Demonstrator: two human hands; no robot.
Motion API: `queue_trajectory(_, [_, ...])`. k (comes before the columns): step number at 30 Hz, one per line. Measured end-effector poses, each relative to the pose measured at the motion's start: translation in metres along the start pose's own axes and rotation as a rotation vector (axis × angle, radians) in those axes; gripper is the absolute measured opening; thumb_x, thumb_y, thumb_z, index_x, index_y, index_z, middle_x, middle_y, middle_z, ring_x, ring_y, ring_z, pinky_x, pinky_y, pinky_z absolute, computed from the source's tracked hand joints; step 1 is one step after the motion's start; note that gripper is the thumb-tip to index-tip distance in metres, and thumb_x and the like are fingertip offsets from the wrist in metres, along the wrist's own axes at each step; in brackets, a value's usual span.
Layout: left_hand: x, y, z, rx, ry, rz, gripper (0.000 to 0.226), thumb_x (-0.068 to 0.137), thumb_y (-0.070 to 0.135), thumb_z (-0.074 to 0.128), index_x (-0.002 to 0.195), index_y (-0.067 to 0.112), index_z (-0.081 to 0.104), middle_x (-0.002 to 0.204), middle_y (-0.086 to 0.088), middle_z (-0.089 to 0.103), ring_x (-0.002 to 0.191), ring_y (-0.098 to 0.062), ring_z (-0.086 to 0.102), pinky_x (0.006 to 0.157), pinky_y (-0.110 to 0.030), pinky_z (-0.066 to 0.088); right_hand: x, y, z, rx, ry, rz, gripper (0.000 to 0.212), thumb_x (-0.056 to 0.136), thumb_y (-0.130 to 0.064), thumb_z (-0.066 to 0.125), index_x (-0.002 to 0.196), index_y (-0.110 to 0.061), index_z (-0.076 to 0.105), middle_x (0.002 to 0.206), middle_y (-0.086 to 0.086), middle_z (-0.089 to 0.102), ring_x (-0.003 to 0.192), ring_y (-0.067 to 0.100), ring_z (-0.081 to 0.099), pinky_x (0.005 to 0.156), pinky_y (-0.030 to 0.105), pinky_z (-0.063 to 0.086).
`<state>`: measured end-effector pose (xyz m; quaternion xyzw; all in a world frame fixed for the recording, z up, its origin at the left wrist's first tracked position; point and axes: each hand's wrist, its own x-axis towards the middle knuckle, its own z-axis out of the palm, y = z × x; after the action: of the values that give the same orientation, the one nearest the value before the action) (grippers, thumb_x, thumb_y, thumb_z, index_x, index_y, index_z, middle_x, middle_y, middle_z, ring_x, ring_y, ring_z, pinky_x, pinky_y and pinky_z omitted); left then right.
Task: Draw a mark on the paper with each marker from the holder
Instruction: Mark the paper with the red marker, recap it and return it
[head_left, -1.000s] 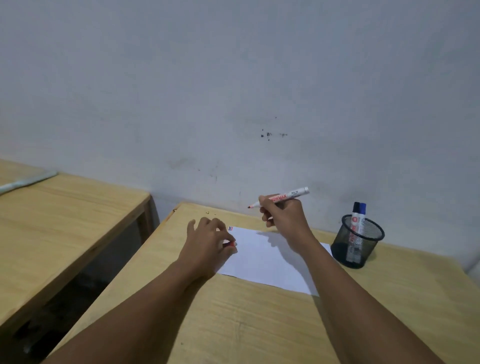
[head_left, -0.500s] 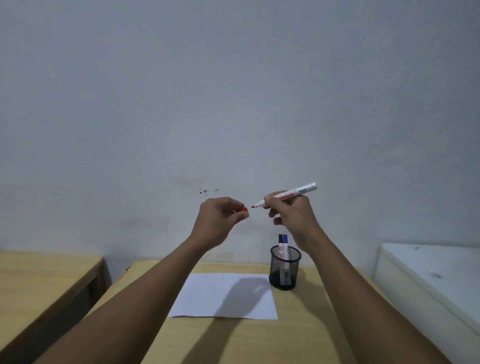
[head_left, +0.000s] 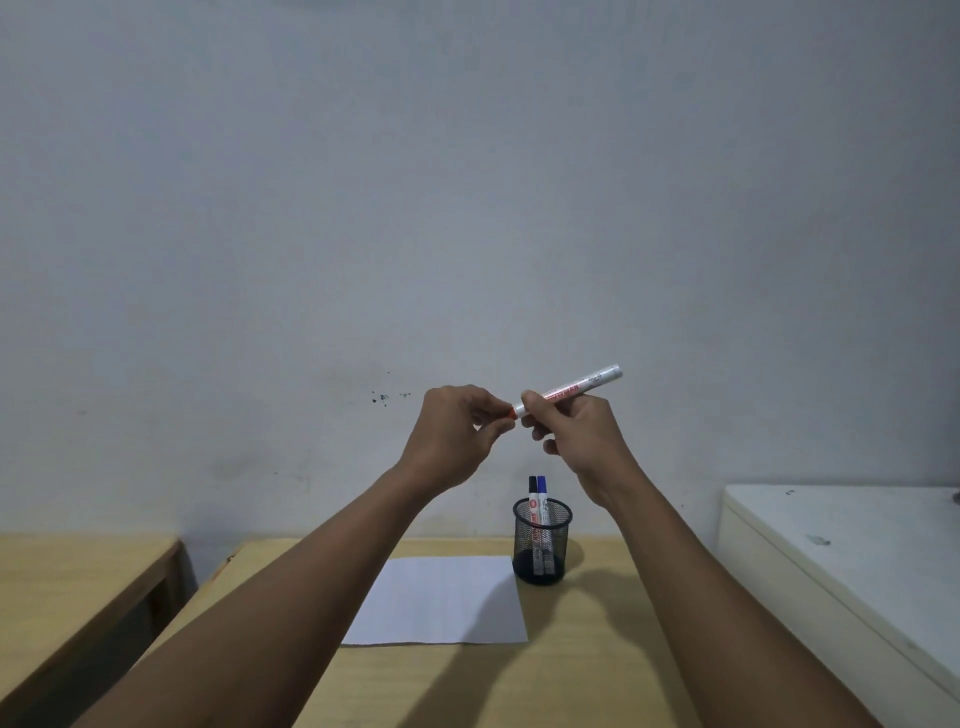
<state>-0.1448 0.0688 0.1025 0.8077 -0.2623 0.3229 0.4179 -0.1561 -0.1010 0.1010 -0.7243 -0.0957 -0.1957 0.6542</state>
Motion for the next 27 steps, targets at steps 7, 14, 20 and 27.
queue_trajectory(7, [0.003, -0.007, 0.008, 0.093, 0.027, 0.073, 0.012, 0.087, 0.018, 0.075, 0.098, 0.015, 0.08, 0.091, -0.001, 0.077, 0.073, -0.014, 0.069, 0.074, -0.04, 0.06, -0.001, 0.029, 0.019, 0.172, 0.298, 0.292, 0.078, 0.076, -0.056, 0.083, 0.135, -0.012, 0.059, 0.126, 0.008, 0.064, 0.11, 0.023, 0.065, 0.087, 0.035, 0.05])
queue_trajectory(14, [0.013, -0.015, 0.027, 0.049, -0.028, -0.096, 0.016, 0.088, 0.022, 0.073, 0.104, 0.022, 0.076, 0.082, 0.018, 0.069, 0.077, -0.006, 0.068, 0.08, -0.035, 0.058, 0.002, 0.047, 0.011, -0.343, 0.248, -0.003, 0.03, 0.085, -0.048, 0.076, 0.112, -0.039, 0.068, 0.12, -0.017, 0.062, 0.107, 0.008, 0.061, 0.108, 0.051, 0.038])
queue_trajectory(20, [0.028, -0.027, 0.057, -0.074, -0.024, -0.183, 0.021, 0.087, 0.026, 0.075, 0.107, 0.022, 0.076, 0.091, 0.01, 0.077, 0.079, -0.006, 0.069, 0.082, -0.038, 0.059, 0.027, 0.067, -0.004, -0.519, 0.055, -0.106, 0.008, 0.086, -0.038, 0.075, 0.083, -0.04, 0.068, 0.083, -0.023, 0.073, 0.082, 0.004, 0.068, 0.097, 0.054, 0.051])
queue_trajectory(27, [0.001, -0.081, 0.092, 0.243, -0.374, -0.283, 0.056, 0.083, 0.056, 0.069, 0.13, 0.026, 0.062, 0.13, 0.004, 0.065, 0.118, -0.018, 0.06, 0.099, -0.044, 0.05, 0.055, 0.113, -0.021, -0.6, 0.055, -0.035, 0.057, 0.094, -0.016, 0.069, 0.141, -0.036, 0.044, 0.086, -0.01, 0.067, 0.088, 0.023, 0.069, 0.09, 0.052, 0.056])
